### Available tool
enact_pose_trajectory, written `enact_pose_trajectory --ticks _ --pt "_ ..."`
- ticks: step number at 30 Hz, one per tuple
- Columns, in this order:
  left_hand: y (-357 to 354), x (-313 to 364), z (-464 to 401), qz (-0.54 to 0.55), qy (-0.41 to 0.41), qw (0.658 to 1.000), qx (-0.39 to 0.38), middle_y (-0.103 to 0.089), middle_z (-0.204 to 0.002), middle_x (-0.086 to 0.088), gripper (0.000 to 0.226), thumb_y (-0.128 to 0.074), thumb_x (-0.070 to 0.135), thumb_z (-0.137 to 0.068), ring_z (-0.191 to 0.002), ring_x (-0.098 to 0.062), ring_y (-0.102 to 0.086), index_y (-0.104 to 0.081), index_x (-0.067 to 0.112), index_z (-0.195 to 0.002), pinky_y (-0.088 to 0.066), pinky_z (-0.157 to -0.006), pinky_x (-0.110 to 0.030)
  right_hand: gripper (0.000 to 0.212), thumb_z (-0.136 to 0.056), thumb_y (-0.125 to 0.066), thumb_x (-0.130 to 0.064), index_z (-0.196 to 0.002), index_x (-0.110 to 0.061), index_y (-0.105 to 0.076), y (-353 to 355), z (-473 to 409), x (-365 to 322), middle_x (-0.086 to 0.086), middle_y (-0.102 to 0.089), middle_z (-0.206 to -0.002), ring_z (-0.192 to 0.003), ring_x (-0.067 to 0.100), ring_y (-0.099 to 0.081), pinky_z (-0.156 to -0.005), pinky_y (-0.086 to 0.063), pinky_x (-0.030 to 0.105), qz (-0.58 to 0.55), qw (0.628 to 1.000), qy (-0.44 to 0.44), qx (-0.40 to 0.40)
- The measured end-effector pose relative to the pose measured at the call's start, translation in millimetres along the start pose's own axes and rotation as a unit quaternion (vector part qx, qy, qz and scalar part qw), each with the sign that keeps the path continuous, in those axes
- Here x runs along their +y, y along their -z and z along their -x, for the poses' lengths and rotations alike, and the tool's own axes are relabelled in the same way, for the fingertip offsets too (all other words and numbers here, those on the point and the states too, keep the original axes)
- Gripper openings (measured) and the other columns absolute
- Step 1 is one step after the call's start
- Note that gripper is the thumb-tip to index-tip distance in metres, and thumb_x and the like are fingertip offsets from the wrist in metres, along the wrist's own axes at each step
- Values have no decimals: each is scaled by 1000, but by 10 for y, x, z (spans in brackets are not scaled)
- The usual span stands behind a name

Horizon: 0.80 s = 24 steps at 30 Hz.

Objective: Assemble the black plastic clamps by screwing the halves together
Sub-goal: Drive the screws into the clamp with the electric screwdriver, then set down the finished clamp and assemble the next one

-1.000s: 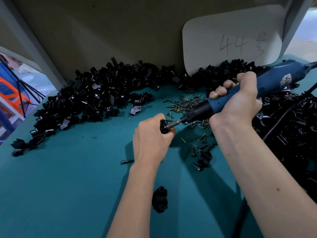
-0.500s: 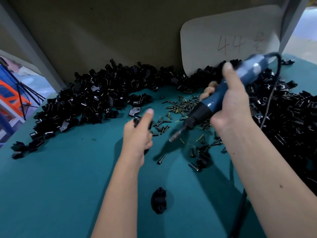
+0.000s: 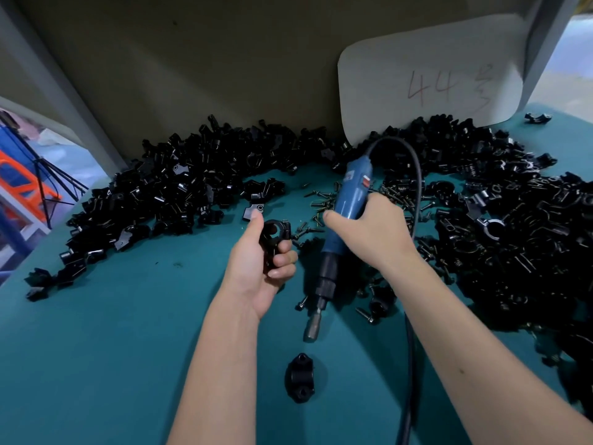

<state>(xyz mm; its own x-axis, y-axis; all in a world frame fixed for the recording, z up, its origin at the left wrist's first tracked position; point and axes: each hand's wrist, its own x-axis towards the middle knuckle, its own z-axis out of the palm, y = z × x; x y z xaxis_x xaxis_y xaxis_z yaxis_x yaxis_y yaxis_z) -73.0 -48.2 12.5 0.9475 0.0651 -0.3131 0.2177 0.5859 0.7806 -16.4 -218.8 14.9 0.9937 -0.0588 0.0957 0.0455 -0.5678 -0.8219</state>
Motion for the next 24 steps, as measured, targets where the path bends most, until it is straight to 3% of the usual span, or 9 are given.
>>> enact_pose_trajectory --ticks 3,7,9,11,14,16,19,22,24 --pt "-30 -10 23 -21 -12 1000 -20 -44 -67 -2 51 -38 61 -106 -52 -10 -33 -43 15 -86 -25 -38 -18 46 -83 -78 -51 -67 -18 -50 -30 25 21 -4 -54 -58 -46 9 -48 -34 -33 12 66 998 24 2" --pt "-49 -35 46 -25 -28 999 -26 -47 -71 -4 36 -37 48 -110 -56 -12 -37 -42 14 -98 -31 -42 -20 52 -87 -77 -50 -66 -19 -41 17 3 10 -4 -47 -59 -48 9 -42 -40 -36 14 79 996 44 27" --pt "-56 -63 31 -35 -60 998 -6 -50 -71 -5 27 -40 42 -111 -55 -13 -40 -41 15 -110 -32 -42 -20 47 -89 -74 -49 -72 -16 -44 66 -31 10 0 -54 -69 -55 12 -45 -40 -26 20 101 994 26 22" --pt "-86 -91 15 -68 -111 991 15 -52 -68 -4 29 -40 43 -111 -51 -12 -38 -41 14 -111 -30 -40 -20 40 -91 -71 -46 -86 -12 -50 141 -43 -18 10 -61 -93 -69 20 -49 -50 -29 27 144 989 8 33" --pt "-155 -145 -12 -161 -189 967 50 -56 -62 -1 33 -40 45 -110 -44 -9 -35 -43 14 -100 -28 -38 -20 40 -93 -69 -47 -109 -14 -57 284 -13 -122 12 -53 -121 -85 27 -53 -69 -39 32 182 979 41 87" --pt "-266 -198 -9 -206 -229 950 53 -59 -62 -1 33 -43 48 -108 -42 -8 -37 -43 19 -92 -29 -38 -20 35 -95 -65 -53 -106 -20 -63 387 3 -224 1 -63 -106 -85 20 -60 -73 -45 33 114 986 114 35" --pt "-539 -300 6 -232 -281 928 81 -56 -65 -2 36 -46 57 -98 -47 -11 -42 -45 25 -82 -33 -41 -27 24 -96 -69 -45 -97 -21 -71 549 77 -331 -4 -71 -83 -75 13 -65 -69 -52 32 -5 968 198 -154" --pt "-886 -406 39 -319 -294 898 75 -61 -74 -5 43 -36 63 -96 -63 -28 -55 -45 24 -81 -44 -55 -47 15 -94 -76 -30 -96 -16 -75 887 82 -228 -5 -73 -81 -62 0 -61 -63 -49 23 -15 967 220 -129" --pt "-1092 -448 45 -449 -311 837 34 -63 -79 -9 42 -29 56 -104 -74 -34 -58 -43 24 -82 -42 -63 -50 13 -93 -77 -31 -94 -18 -76 1181 64 -124 -6 -72 -77 -56 -3 -59 -61 -46 19 27 974 203 -101"
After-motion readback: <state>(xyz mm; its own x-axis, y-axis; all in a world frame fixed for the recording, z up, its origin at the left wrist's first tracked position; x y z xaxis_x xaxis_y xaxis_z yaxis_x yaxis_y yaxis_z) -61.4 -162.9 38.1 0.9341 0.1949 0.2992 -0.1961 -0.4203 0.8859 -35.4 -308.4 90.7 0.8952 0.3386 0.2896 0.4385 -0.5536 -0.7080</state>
